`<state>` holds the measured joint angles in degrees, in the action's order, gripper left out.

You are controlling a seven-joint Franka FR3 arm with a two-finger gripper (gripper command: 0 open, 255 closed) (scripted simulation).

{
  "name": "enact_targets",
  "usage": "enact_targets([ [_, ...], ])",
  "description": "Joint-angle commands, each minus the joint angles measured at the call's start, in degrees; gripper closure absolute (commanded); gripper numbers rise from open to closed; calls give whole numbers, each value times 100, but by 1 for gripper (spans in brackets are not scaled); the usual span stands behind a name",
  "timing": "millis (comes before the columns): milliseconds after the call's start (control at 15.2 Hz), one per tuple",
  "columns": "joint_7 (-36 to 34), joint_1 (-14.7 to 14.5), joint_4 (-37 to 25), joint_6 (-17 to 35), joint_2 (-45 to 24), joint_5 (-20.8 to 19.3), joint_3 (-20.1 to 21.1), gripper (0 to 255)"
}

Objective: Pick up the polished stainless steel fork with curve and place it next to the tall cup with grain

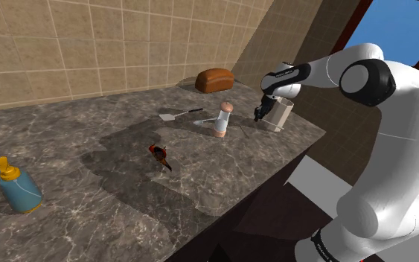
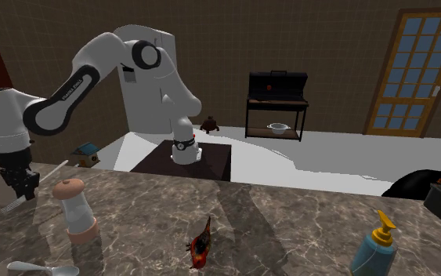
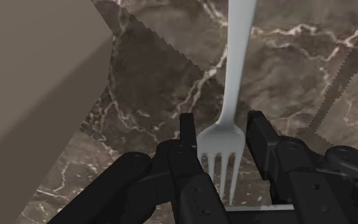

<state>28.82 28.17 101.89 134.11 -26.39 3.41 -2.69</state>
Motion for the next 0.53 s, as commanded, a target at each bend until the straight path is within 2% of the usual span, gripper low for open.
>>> enact_targets([
  [0, 7, 2, 46, 141, -92, 10, 6, 255],
  [462, 28, 10, 106, 443, -334, 33, 20, 255],
])
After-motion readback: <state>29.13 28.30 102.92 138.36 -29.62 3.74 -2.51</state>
